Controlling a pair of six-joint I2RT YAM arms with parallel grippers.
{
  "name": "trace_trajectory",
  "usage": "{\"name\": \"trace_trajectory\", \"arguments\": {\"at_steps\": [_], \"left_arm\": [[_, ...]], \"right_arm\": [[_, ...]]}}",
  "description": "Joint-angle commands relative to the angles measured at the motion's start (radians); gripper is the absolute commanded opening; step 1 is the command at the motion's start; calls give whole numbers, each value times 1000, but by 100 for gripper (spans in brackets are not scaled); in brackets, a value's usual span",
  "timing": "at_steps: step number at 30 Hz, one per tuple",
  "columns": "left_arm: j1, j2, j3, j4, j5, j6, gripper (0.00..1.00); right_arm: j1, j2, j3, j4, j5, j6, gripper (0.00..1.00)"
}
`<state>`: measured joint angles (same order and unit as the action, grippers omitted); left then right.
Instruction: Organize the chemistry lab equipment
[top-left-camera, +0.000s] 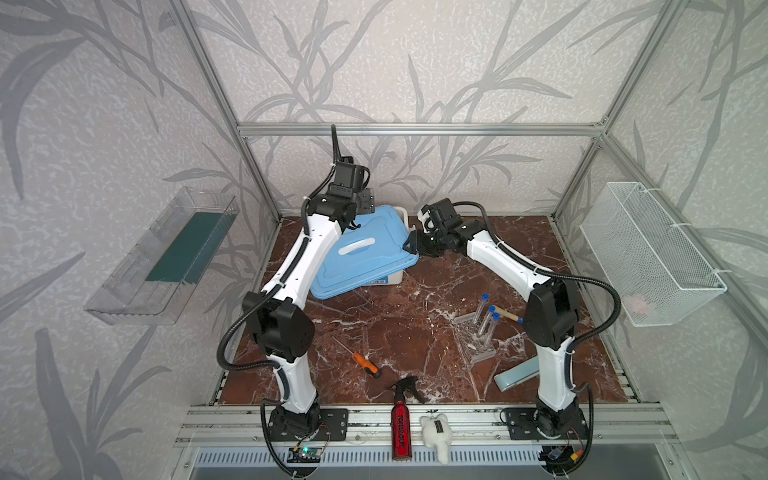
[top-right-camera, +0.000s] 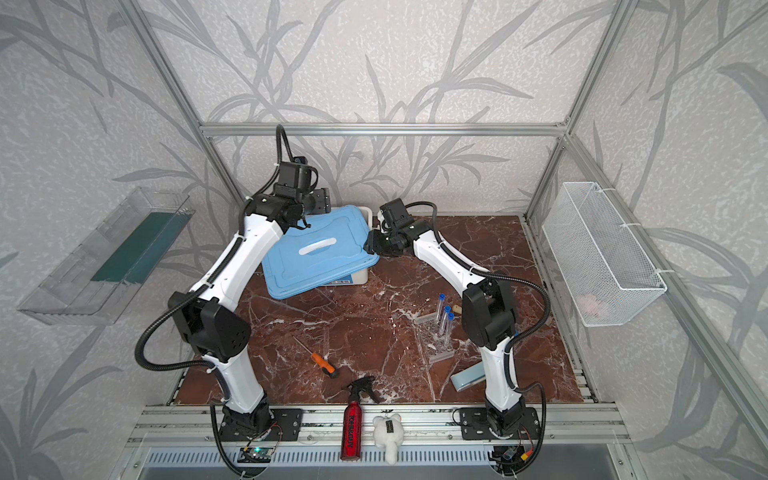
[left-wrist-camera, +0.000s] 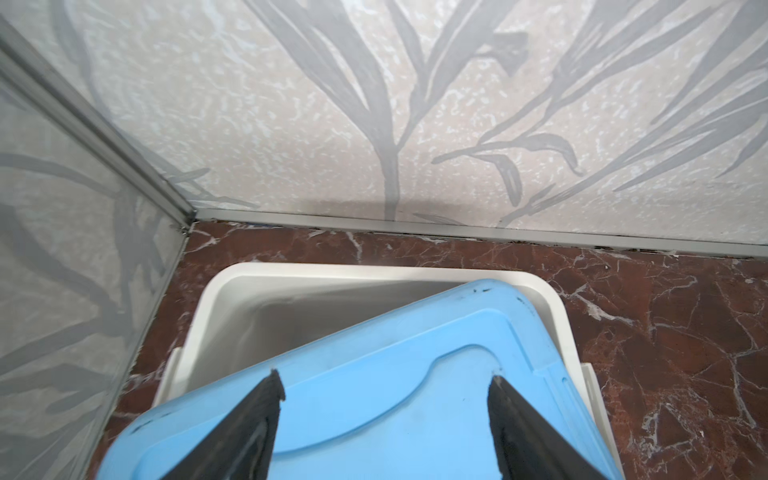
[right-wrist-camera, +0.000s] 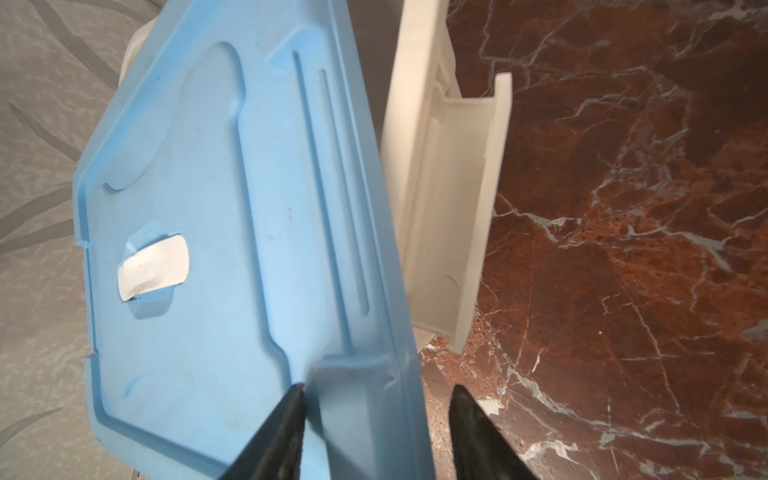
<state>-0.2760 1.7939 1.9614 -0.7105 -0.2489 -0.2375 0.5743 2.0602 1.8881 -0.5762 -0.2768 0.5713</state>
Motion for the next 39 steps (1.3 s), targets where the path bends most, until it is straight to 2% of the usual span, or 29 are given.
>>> {"name": "trace_trajectory", "arguments": {"at_steps": [1, 7, 10, 13, 16, 19, 21, 22, 28, 33, 39], "left_arm": [[11, -139, -116, -129, -52, -23, 78], [82, -394, -403, -176, -39, -78, 77], [89, -496, -532, -199, -47, -123, 76], [96, -594, -626, -180, 5, -183, 76], [100, -615, -671, -201, -68, -212, 76], [106, -658, -763, -159, -33, -259, 78], [108, -683, -821, -106, -33, -274, 90], [114, -685, -842, -90, -45, -276, 93], [173, -671, -924, 20, -13, -316, 93], [229, -653, -1022, 195, 143, -385, 92], [235, -671, -1096, 420, 224, -411, 86]], "right_arm": [[2, 15, 18, -96, 48, -21, 50], [-1, 27, 46, -122, 43, -30, 40], [-1, 38, 65, -139, 39, -37, 38], [-1, 38, 58, -124, 26, -39, 37], [-2, 43, 61, -127, 10, -44, 37], [-3, 32, 40, -113, 4, -50, 37], [-5, 31, 39, -111, -2, -51, 36], [-6, 31, 41, -112, -4, -52, 36], [-7, 21, 42, -99, -15, -50, 32], [-6, 23, 45, -90, -31, -48, 30], [-6, 1, 2, -32, -61, -32, 29]]}}
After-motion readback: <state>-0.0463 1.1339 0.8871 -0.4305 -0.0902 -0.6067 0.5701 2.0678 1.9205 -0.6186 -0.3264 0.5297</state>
